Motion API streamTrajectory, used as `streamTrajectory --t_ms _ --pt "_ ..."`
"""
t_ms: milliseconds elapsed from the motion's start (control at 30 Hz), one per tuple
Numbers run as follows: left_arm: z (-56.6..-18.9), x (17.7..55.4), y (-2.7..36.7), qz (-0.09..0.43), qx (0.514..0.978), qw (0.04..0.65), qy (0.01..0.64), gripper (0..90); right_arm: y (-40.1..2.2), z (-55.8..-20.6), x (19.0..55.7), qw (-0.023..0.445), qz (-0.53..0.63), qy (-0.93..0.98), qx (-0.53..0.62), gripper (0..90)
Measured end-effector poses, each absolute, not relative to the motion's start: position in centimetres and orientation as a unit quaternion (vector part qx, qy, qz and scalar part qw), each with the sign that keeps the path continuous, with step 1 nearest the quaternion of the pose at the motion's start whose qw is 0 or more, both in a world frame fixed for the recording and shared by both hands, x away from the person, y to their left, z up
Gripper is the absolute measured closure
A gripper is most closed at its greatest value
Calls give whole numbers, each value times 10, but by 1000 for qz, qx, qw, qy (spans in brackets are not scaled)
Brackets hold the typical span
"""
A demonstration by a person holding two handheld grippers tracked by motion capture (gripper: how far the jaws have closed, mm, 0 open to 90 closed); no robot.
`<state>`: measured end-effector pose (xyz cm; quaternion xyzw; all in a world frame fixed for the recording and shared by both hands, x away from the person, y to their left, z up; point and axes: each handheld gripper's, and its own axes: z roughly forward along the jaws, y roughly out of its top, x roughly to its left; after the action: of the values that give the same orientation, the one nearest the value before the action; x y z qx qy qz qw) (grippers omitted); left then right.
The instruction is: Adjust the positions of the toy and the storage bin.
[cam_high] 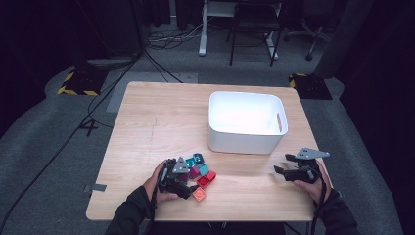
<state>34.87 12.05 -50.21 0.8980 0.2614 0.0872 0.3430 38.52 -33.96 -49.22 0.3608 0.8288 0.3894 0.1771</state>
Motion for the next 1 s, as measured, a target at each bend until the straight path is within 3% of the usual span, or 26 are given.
streamTrajectory --t_ms 333,433,467,533,600,633,700,800,1000 --pt "-500 345 101 108 898 337 260 70 -335 -499 384 172 379 837 355 251" --pt "-496 342 104 133 894 331 270 143 -330 -501 382 175 372 843 346 249" --pt "-493 340 107 137 892 333 272 217 -330 -502 382 177 373 844 343 249" --pt "-489 337 112 134 891 340 271 141 -331 -502 382 175 373 844 344 247" --pt "-484 334 122 134 888 347 271 186 -331 -502 382 174 374 844 343 246" --pt "-483 332 127 134 888 347 270 147 -331 -502 382 173 375 843 345 246" --pt "-481 330 131 133 887 350 269 185 -330 -502 382 171 375 842 347 245" --pt "-477 322 146 145 887 340 275 161 -331 -502 383 170 376 844 344 245" --pt "-476 312 186 153 868 345 323 236 -331 -503 382 167 378 843 345 245"
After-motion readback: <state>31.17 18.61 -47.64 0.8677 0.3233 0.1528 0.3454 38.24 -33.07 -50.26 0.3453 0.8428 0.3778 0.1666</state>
